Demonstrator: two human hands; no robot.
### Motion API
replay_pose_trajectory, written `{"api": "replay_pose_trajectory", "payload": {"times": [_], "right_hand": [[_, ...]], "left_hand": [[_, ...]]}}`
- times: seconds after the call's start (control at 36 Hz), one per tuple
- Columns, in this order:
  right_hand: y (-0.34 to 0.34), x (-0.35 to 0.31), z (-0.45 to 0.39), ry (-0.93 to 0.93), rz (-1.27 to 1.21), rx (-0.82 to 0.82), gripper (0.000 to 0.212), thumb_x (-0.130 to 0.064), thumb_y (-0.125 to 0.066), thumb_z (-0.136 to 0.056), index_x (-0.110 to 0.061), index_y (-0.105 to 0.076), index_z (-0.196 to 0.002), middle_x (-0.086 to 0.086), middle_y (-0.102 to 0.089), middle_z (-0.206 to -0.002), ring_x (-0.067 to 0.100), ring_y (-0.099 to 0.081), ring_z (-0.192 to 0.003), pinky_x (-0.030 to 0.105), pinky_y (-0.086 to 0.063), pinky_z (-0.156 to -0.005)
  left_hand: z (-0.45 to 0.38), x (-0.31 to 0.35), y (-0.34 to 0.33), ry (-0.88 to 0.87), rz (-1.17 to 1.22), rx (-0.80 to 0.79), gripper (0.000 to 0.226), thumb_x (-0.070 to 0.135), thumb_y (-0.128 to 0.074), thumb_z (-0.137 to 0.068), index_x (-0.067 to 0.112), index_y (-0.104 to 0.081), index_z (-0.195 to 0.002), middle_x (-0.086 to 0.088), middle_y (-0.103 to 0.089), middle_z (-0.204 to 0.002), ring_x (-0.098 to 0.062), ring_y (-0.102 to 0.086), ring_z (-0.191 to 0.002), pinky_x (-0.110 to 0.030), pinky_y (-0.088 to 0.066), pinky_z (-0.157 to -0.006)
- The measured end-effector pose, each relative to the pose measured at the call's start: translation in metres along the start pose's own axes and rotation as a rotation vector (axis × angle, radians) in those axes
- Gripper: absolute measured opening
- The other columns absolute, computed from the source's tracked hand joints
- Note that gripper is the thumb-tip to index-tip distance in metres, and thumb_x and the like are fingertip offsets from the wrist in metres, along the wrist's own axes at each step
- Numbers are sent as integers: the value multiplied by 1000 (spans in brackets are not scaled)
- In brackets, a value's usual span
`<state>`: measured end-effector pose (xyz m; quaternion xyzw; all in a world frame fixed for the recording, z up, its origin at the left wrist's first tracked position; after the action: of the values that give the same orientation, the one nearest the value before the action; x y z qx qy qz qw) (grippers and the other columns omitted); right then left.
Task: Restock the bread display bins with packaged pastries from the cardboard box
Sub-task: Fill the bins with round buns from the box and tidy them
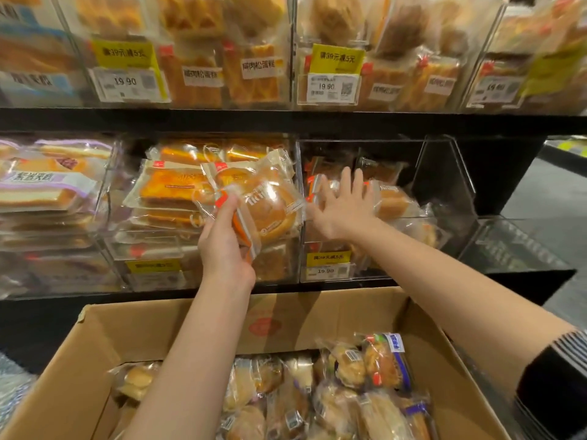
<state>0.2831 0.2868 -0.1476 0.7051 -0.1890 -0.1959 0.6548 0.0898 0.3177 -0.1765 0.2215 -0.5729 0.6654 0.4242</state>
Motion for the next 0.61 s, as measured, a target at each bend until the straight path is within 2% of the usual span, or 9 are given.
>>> {"api": "replay_pose_trajectory", "payload": {"times": [0.08, 0.19, 0.33, 0.42, 0.47, 0.53, 0.58, 0.61], "right_hand": [[-13, -7, 6, 175, -68, -56, 54, -44, -10, -102, -32, 6, -152, 14, 16, -159, 31, 17, -146, 51, 8, -118], [-17, -6, 9, 201, -99, -121, 56, -48, -12, -101, -34, 5, -153, 15, 16, -159, 31, 17, -146, 54, 5, -118], [-19, -4, 10, 241, -70, -145, 58, -44, -18, -101, -30, 5, -153, 15, 18, -158, 31, 19, -145, 54, 6, -118], [-18, -6, 4, 252, -77, -222, 57, -42, -18, -102, -29, 2, -153, 15, 14, -159, 32, 17, -146, 56, 4, -117], [-10, -6, 4, 296, -195, -256, 53, -37, -26, -102, -26, -16, -153, 15, -4, -161, 34, 2, -148, 56, -6, -118], [7, 7, 11, 307, -453, -187, 45, -29, -37, -101, -21, -37, -146, 10, -32, -153, 28, -27, -142, 44, -24, -116], [27, 35, 21, 222, -624, 32, 38, -20, -39, -101, -18, -50, -137, 2, -50, -140, 17, -43, -131, 28, -32, -108], [37, 51, 26, 161, -694, 149, 35, -17, -38, -101, -17, -56, -131, 0, -57, -132, 15, -49, -125, 27, -34, -107]], "left_hand": [[1, 0, -4, -10, -14, -12, 18, 38, -67, -86, 36, -55, -99, 2, -60, -120, -20, -54, -114, -39, -43, -100], [-2, 0, -3, -18, -14, -13, 34, 40, -67, -85, 31, -53, -114, 1, -59, -123, -20, -53, -115, -39, -42, -102], [-3, 1, -6, -28, -48, -47, 30, 42, -67, -85, 34, -52, -110, 2, -59, -119, -20, -53, -111, -35, -44, -89], [0, 1, -12, -21, -58, -77, 31, 41, -67, -85, 32, -57, -113, 2, -62, -118, -19, -56, -109, -31, -46, -79], [3, 0, -14, -8, -37, -78, 40, 41, -67, -85, 29, -57, -122, 1, -62, -118, -19, -57, -109, -31, -47, -78], [6, -1, -16, -8, -35, -90, 46, 42, -66, -86, 28, -55, -128, 1, -63, -119, -18, -58, -109, -31, -48, -80], [11, 0, -19, -21, -48, -110, 46, 42, -65, -86, 28, -55, -129, 1, -63, -119, -17, -58, -107, -31, -48, -80], [12, 0, -22, -27, -63, -124, 44, 43, -65, -87, 28, -55, -127, 1, -64, -118, -17, -59, -107, -32, -48, -83]]}}
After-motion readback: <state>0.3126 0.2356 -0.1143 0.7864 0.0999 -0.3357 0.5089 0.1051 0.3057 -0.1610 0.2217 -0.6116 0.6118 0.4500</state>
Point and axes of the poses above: each hand's wrist, its own z-axis away from the middle knuckle, its own y-axis out of the back of the hand, x = y × z, the point moved 7 cm from there along -z, towards the middle knuckle
